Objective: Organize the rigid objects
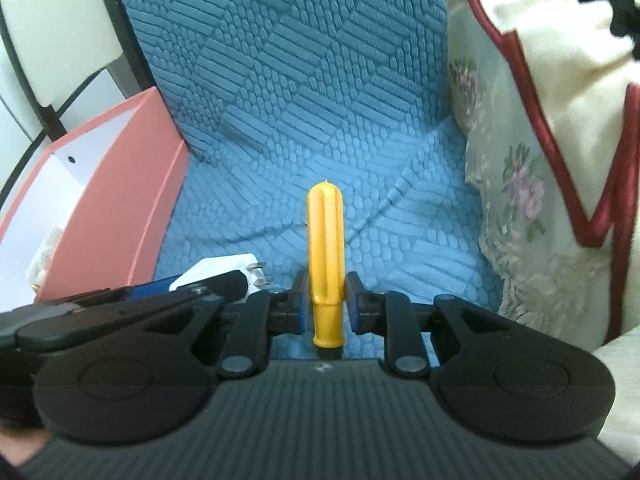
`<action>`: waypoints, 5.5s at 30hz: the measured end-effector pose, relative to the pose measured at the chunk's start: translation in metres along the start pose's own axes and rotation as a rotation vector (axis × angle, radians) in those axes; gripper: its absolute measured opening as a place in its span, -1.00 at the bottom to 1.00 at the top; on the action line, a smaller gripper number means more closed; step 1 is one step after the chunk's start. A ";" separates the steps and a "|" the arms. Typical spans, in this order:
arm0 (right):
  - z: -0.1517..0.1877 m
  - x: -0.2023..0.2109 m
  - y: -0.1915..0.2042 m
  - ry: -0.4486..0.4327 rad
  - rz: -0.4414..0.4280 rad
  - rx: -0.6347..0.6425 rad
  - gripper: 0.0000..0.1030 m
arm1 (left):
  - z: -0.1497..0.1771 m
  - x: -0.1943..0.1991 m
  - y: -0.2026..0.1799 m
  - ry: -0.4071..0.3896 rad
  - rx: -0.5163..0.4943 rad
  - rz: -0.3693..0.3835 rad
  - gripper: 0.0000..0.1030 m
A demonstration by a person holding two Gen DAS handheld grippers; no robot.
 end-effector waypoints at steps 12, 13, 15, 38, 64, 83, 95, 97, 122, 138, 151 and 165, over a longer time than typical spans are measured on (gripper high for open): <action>-0.005 0.073 -0.007 -0.053 -0.011 0.030 -0.56 | -0.011 0.090 -0.020 -0.097 0.018 0.009 0.08; -0.004 0.081 -0.004 -0.056 -0.017 0.035 -0.56 | -0.012 0.099 -0.023 -0.103 0.019 0.010 0.08; -0.004 0.094 -0.001 -0.065 -0.022 0.049 -0.56 | -0.012 0.116 -0.025 -0.117 0.028 0.011 0.08; 0.005 0.177 0.122 -0.102 -0.196 0.232 -0.56 | -0.007 0.250 0.046 -0.220 0.117 -0.086 0.08; 0.010 0.027 0.238 0.097 -0.143 0.329 -0.56 | 0.001 0.156 0.241 -0.034 0.253 -0.133 0.08; 0.001 0.007 0.238 0.159 -0.129 0.278 -0.39 | -0.011 0.143 0.253 -0.020 0.274 -0.112 0.34; -0.019 0.106 0.225 0.037 -0.241 0.300 -0.39 | -0.033 0.242 0.206 -0.159 0.204 -0.183 0.37; -0.017 0.124 0.220 0.019 -0.259 0.305 -0.39 | -0.031 0.258 0.196 -0.177 0.197 -0.195 0.38; 0.026 0.232 0.157 -0.089 -0.335 0.332 0.47 | 0.046 0.372 0.122 -0.261 0.163 -0.289 0.96; 0.059 0.228 0.134 -0.057 -0.312 0.314 0.65 | 0.081 0.380 0.117 -0.242 0.161 -0.319 0.97; 0.060 0.229 0.135 -0.072 -0.307 0.311 0.65 | 0.091 0.373 0.118 -0.206 0.163 -0.307 0.97; 0.059 0.227 0.134 -0.067 -0.306 0.306 0.65 | 0.093 0.372 0.118 -0.210 0.161 -0.305 0.97</action>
Point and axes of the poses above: each gripper's, at about its wrist camera, not at the fingertips, and x roughly against the way its jaws point, y to its left, z to its underside, the point moved 7 cm from there along -x, roughly the way its jaws point, and after that the axes turned 12 degrees about -x, right-handed, at the moved point
